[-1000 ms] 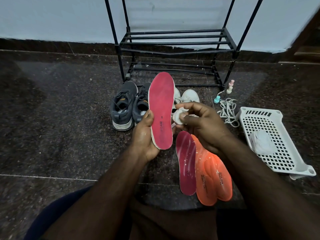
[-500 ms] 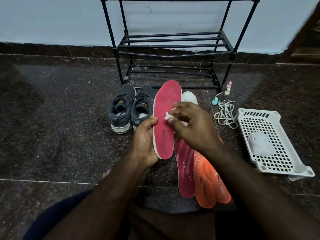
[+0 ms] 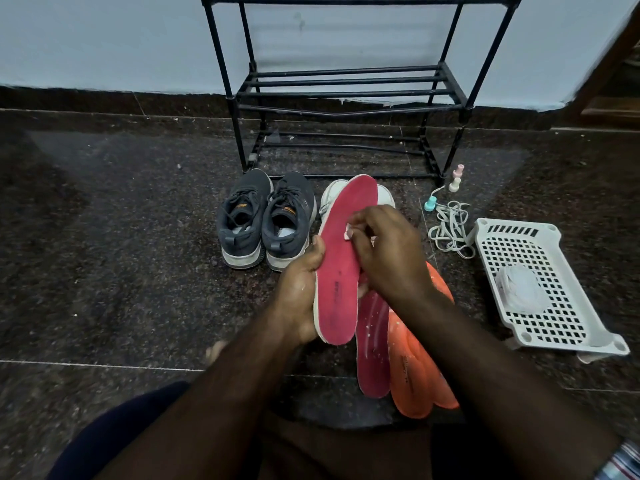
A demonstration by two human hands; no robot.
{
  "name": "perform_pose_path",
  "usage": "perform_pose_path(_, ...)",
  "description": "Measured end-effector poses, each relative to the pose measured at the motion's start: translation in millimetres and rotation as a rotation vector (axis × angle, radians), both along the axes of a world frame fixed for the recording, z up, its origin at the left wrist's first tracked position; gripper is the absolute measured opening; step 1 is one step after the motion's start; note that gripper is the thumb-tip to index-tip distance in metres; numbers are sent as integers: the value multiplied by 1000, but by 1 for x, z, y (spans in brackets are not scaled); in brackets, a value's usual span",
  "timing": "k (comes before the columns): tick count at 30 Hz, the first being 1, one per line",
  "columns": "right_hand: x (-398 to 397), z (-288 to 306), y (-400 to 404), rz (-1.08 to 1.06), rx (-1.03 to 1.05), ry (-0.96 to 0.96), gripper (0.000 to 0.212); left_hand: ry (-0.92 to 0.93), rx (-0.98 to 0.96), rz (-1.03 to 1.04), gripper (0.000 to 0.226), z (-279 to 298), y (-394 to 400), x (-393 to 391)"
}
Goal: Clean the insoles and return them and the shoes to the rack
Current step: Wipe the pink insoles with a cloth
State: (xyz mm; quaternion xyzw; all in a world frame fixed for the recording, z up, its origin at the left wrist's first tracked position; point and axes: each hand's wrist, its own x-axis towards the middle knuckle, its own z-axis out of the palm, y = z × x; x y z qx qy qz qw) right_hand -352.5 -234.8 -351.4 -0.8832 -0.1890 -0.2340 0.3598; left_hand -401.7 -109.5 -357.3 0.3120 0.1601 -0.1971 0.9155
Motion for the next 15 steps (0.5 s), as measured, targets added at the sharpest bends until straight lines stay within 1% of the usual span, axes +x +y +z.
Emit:
perform_pose_path(2,-12,1,7,44,31,60,6,19,-37,9,52,-1,1,2)
perform_pose_path(4,-28,-3,19,152,-12,64,8,42,-95,12,50,-2,4,4)
perform_pose_path(6,-30,-3,21,200,-40,40,9,47,-118,29,52,-5,5,4)
perform_pose_path(8,-19,1,17,147,-43,-25,9,16,-89,22,57,-6,5,3)
perform_pose_path(11,-10,6,9,59,23,4,9,4,-10,-6,51,-2,2,2)
perform_pose_path(13,-16,4,10,71,-7,28,8,23,-31,1,56,-3,2,3)
perform_pose_path(15,-27,-1,18,131,-69,52,6,35,-62,1,57,-4,5,4)
